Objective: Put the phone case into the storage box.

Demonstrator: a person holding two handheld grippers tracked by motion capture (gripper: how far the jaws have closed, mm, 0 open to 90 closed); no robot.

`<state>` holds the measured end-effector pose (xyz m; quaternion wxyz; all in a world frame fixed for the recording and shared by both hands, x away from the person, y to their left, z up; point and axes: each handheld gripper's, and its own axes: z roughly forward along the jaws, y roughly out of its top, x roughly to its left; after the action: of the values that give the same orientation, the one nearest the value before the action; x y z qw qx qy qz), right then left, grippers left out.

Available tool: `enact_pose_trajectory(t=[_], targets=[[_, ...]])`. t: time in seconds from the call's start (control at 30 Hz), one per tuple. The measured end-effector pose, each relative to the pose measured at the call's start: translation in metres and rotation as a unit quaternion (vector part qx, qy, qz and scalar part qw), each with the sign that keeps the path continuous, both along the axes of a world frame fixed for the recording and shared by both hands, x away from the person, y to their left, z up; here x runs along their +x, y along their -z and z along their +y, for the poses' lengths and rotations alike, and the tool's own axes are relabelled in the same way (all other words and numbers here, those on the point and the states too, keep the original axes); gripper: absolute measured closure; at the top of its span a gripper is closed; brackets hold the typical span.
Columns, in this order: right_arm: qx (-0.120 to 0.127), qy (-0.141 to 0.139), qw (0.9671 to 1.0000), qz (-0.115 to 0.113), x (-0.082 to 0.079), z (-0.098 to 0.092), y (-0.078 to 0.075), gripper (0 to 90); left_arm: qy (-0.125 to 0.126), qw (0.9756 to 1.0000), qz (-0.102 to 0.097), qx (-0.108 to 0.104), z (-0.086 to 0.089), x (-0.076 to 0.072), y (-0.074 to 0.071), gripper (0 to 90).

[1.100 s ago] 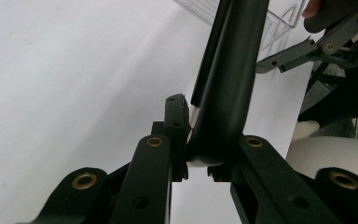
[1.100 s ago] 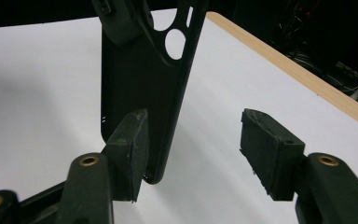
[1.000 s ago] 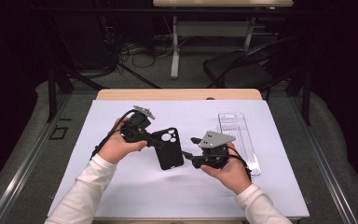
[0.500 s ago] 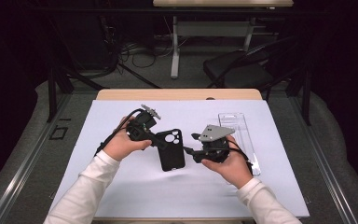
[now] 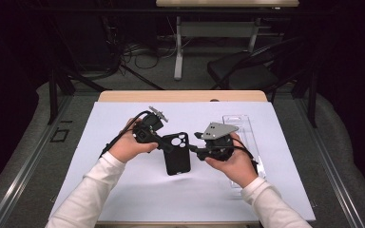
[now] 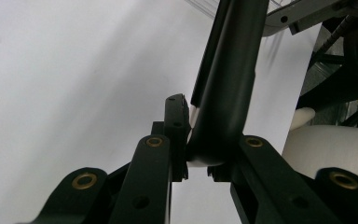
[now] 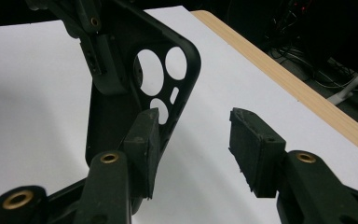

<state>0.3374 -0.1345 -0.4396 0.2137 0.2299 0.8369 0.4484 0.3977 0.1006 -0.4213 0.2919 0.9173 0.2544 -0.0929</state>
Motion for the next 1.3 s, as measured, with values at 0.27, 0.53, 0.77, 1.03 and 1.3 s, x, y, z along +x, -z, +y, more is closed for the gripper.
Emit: enact_pose_trajectory(t=[0.27,0.53,0.77,1.03,1.3], targets=[[-0.012,-0.004,0.9998,-0.017,-0.001,0.005,-0.007,59.1,0.008,0.9999,0.000,0.007,-0.007,-0.001,0.000,81.0],[-0.029,-0.006,0.9991,-0.032,-0.001,0.009,-0.012,63.4,0.011,0.9999,0.002,0.010,-0.010,-0.001,0.001,81.0],[-0.036,-0.008,0.9986,-0.038,-0.001,0.012,-0.015,65.8,0.016,0.9998,0.004,0.010,-0.014,-0.001,0.001,81.0],[-0.047,-0.010,0.9980,-0.041,-0.002,0.013,-0.017,69.4,0.020,0.9997,0.005,0.013,-0.017,-0.001,0.001,81.0],[-0.063,-0.011,0.9970,-0.044,-0.003,0.014,-0.018,72.8,0.021,0.9996,0.005,0.017,-0.019,-0.001,0.002,81.0]])
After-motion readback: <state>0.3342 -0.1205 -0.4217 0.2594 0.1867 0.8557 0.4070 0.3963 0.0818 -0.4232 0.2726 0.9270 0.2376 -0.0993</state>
